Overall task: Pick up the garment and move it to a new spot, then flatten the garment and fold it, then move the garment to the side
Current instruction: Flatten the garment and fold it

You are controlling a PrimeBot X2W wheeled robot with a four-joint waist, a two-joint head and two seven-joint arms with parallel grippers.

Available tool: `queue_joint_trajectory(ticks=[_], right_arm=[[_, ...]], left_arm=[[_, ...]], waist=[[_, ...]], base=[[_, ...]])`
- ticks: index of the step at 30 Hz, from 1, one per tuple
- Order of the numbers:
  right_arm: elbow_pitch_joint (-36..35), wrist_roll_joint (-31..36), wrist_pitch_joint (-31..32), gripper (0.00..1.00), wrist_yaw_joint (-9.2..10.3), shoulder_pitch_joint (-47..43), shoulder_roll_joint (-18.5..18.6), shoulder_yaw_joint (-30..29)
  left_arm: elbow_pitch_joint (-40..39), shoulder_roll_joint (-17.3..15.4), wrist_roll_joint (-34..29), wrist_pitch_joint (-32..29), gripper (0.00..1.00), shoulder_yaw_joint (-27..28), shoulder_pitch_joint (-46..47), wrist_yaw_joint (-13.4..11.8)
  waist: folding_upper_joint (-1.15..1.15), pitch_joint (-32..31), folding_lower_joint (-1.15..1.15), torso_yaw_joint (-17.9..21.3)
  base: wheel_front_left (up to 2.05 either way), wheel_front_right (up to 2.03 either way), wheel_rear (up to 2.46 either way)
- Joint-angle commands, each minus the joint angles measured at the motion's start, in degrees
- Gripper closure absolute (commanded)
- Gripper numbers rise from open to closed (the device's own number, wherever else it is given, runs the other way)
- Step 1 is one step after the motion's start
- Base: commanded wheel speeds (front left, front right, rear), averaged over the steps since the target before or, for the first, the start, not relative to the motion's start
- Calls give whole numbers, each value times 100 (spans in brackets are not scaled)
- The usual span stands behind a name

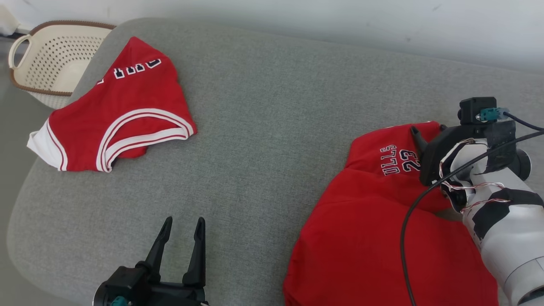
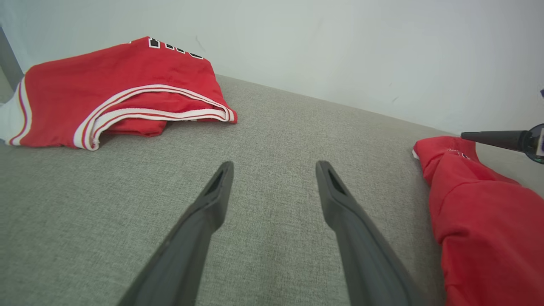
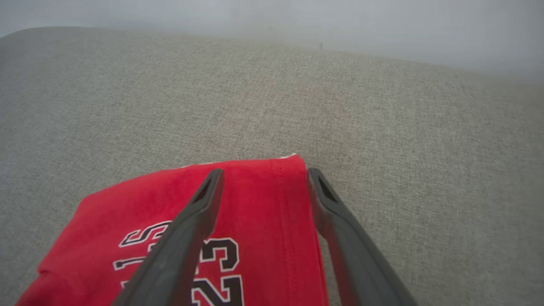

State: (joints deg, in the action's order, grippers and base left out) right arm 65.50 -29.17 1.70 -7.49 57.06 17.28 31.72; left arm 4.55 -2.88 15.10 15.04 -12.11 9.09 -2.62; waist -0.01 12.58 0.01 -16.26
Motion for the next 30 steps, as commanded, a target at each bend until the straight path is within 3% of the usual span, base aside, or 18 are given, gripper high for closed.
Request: queue_joint_trajectory(ticks=[1,8,9,10,17,30], right_arm=[[54,-60,-12,0,0,67,51,54],[408,-199,137,0,1,251,157,311],[428,-219,186,54,0,244,150,360],[423,-241,210,100,0,230,134,401],[270,-381,-14,100,1,444,254,600],[335,-308,-1213,100,1,1433,774,679]], left_arm=[[-6,-3,28,25,0,-28,45,-2],[-29,-3,104,25,0,-98,88,-49],[-29,-3,108,25,0,-98,90,-54],[-31,-3,112,25,0,-95,94,-56],[-24,-3,118,25,0,-87,135,-66],[4,-3,156,25,0,-89,110,-89]], waist=[[1,84,-1,-91],[1,231,-1,-193],[1,246,-1,-198],[1,259,-1,-200],[1,305,-1,-191],[1,242,-1,-87]], base=[[0,0,0],[0,0,0],[0,0,0],[0,0,0],[0,0,0],[0,0,0]])
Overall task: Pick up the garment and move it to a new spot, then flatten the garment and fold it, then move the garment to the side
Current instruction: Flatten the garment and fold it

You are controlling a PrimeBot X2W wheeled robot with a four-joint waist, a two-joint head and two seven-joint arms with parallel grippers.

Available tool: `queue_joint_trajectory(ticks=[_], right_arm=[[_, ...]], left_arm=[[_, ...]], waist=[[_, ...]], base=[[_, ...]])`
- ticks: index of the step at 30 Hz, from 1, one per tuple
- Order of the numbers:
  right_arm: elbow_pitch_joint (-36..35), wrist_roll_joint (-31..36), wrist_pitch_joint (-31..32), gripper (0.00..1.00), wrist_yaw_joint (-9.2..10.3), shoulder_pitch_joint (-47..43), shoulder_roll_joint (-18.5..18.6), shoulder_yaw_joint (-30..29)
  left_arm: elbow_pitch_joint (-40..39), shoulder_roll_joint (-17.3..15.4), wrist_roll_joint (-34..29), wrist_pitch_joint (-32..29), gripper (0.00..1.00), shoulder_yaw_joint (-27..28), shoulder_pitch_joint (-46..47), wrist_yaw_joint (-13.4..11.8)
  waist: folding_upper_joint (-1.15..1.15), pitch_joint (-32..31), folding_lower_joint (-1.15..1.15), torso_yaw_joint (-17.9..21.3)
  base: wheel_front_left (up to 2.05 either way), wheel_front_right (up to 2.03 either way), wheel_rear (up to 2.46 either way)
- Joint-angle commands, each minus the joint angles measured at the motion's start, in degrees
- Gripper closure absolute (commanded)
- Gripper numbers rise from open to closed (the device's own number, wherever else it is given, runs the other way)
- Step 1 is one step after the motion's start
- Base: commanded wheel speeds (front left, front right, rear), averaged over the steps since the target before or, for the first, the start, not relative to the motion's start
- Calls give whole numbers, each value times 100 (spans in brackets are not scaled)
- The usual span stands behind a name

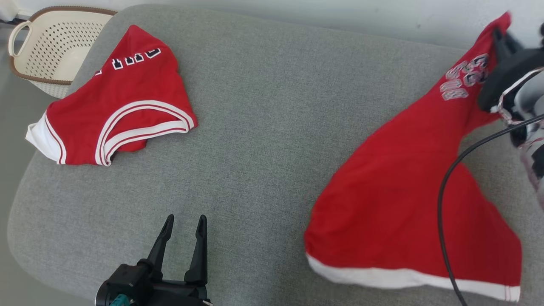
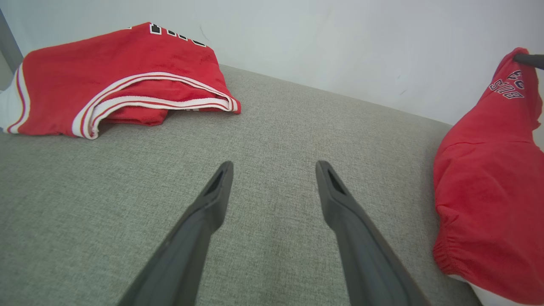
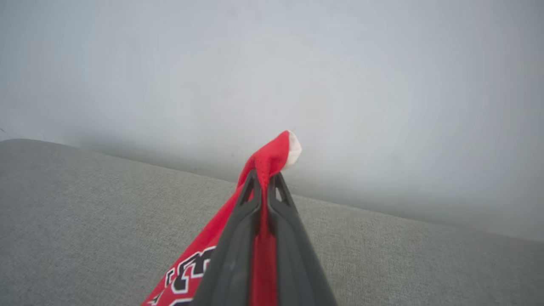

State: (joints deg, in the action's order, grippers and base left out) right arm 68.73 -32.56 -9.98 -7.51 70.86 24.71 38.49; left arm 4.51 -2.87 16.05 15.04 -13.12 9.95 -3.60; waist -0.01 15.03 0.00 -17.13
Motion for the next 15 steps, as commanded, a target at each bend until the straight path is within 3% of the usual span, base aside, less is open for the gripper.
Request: queue_joint_trajectory(ticks=[1,7,8,9,10,15], right_arm=[[46,47,-133,100,4,122,59,-19],[252,71,-241,100,4,29,20,34],[290,74,-255,91,4,0,23,32],[321,91,-263,36,4,-19,27,38],[348,91,-257,0,4,-25,26,36],[414,271,-359,0,4,0,59,111]], left_arm=[[11,-4,65,25,0,9,33,10],[21,-4,51,25,0,24,-3,9],[25,-4,47,25,0,35,-6,7],[31,-4,40,25,0,45,-10,8],[37,-4,31,25,0,51,-11,10],[49,-4,-16,25,0,84,-40,19]], waist=[[1,-7,0,1],[1,-30,0,0],[1,-33,0,3],[1,-37,0,7],[1,-41,0,13],[1,-126,0,92]], base=[[0,0,0],[0,0,0],[0,0,0],[0,0,0],[0,0,0],[0,0,0]])
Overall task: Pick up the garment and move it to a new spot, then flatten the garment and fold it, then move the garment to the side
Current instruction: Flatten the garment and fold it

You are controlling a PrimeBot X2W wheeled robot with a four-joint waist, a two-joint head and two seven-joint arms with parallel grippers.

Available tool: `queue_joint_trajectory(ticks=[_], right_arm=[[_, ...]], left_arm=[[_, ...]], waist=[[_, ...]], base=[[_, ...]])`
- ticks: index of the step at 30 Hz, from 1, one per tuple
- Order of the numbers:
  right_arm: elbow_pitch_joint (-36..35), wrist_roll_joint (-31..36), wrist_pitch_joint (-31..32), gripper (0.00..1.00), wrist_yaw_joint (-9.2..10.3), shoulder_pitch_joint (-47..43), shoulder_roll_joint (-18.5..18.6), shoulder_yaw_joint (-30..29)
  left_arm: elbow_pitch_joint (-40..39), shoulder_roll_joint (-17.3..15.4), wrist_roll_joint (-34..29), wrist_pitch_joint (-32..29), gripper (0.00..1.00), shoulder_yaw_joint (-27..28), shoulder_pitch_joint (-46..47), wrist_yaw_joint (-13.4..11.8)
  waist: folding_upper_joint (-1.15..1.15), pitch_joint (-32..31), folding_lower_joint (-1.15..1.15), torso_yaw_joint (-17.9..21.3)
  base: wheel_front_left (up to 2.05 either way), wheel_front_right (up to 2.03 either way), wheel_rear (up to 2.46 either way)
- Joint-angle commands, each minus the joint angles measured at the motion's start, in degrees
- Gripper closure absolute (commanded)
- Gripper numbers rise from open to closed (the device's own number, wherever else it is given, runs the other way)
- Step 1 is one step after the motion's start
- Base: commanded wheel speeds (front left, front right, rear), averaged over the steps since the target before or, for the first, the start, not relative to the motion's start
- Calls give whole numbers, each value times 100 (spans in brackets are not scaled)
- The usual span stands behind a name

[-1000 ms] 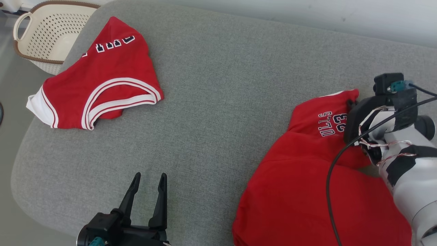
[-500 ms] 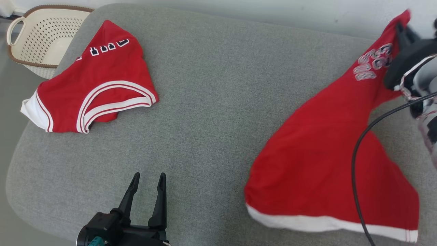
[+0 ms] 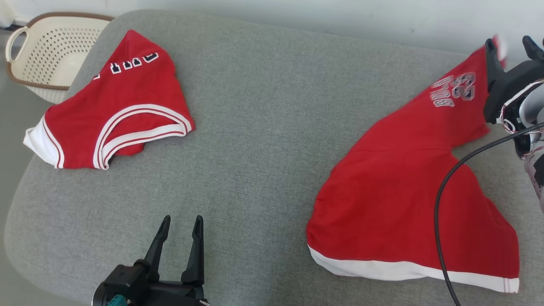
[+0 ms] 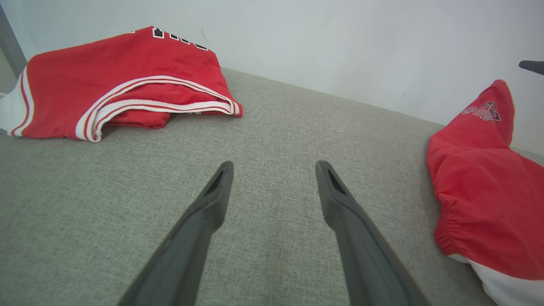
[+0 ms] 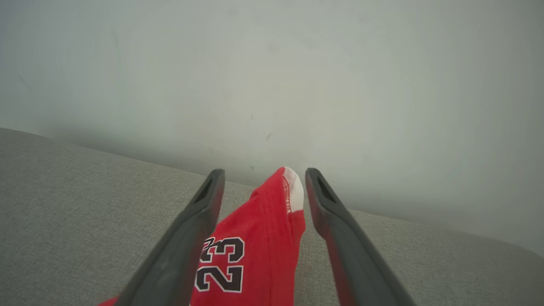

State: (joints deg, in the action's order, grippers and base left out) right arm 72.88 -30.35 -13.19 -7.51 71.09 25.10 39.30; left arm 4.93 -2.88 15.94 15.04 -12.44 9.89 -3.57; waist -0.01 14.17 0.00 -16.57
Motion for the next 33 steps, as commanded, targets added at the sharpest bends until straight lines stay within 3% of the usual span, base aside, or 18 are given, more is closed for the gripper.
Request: queue_joint_trajectory(ticks=[1,8,21,33], right_arm=[[12,85,-60,0,4,-23,24,22],[-208,-41,-197,0,4,-325,-173,-232],[-2319,41,-204,0,4,-1976,-57,-1218],[-4410,562,-206,0,4,-4124,-440,-2426]], left_arm=[[11,-2,-17,25,0,25,-47,19],[5,-2,-92,25,0,113,-175,33],[-23,-2,-212,25,0,241,-403,87],[4,-2,-316,20,0,354,-563,138]], waist=[[1,-62,0,57],[1,-286,0,265],[1,-571,0,682],[1,-862,0,974]], base=[[0,0,0],[0,0,0],[0,0,0],[0,0,0]])
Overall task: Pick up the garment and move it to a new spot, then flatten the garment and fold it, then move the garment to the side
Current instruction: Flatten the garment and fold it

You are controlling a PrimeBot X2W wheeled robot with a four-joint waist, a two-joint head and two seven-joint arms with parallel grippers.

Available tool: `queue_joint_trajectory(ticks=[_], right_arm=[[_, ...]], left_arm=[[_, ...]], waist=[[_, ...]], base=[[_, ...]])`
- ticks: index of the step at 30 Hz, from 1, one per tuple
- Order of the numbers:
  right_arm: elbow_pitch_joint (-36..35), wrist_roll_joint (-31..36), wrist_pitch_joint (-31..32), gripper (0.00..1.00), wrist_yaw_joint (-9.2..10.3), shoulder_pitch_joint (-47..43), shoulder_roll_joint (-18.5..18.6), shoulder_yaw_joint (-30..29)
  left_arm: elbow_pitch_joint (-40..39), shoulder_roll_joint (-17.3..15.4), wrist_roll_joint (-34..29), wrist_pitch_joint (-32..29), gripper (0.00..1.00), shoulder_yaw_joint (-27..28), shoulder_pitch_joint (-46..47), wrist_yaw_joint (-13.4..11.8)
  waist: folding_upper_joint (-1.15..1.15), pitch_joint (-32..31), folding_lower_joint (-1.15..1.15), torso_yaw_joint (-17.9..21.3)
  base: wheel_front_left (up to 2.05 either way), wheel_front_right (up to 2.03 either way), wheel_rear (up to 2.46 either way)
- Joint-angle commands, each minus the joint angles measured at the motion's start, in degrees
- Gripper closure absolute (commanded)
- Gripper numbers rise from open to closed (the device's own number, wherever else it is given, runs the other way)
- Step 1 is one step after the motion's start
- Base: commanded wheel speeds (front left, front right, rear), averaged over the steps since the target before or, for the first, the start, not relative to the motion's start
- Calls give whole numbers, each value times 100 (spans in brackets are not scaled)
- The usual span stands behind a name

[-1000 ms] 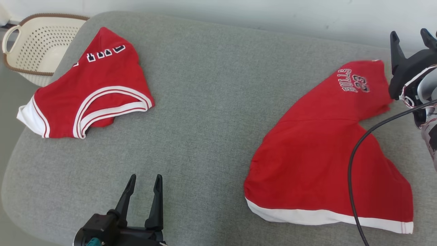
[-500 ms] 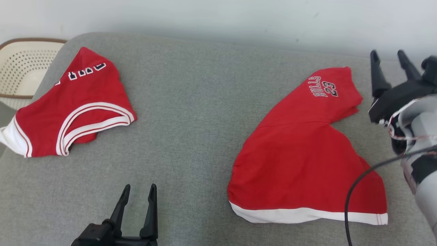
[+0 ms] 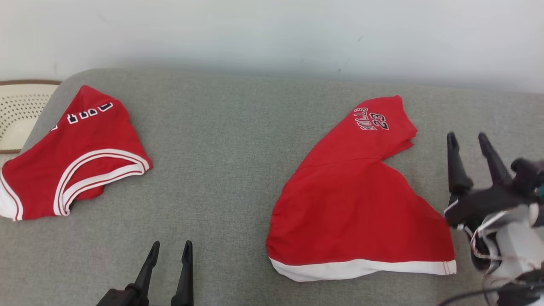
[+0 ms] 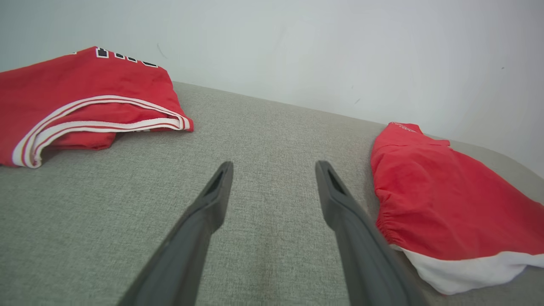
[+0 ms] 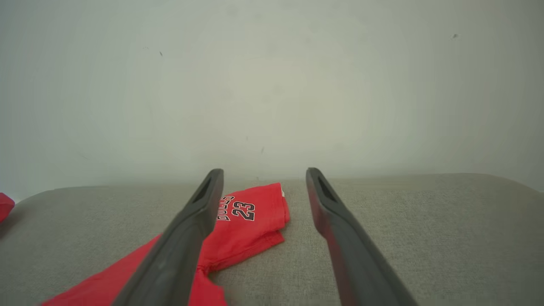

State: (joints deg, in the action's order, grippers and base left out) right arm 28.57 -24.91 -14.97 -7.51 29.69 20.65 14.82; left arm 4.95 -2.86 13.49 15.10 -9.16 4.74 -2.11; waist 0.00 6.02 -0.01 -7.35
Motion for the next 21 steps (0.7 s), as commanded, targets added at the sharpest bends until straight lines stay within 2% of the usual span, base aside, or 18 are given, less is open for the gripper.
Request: queue_joint_trajectory(ticks=[1,14,17,21], right_arm=[[-128,65,-27,0,4,-148,-66,-39],[-1886,850,89,0,3,-1974,-885,-579],[-2489,1112,292,0,4,-2403,-1090,-578],[-2889,1278,420,0,4,-2671,-1235,-532]], left_arm=[[-2,-5,-80,13,0,33,-55,-5],[38,-5,-139,13,0,29,-71,90],[-1,-4,-185,13,0,75,-65,102],[-3,-5,-213,13,0,104,-5,133]], waist=[[0,-64,1,79],[0,-163,1,291],[0,-130,1,377],[0,-86,1,473]], base=[[0,0,0],[0,0,0],[0,0,0],[0,0,0]])
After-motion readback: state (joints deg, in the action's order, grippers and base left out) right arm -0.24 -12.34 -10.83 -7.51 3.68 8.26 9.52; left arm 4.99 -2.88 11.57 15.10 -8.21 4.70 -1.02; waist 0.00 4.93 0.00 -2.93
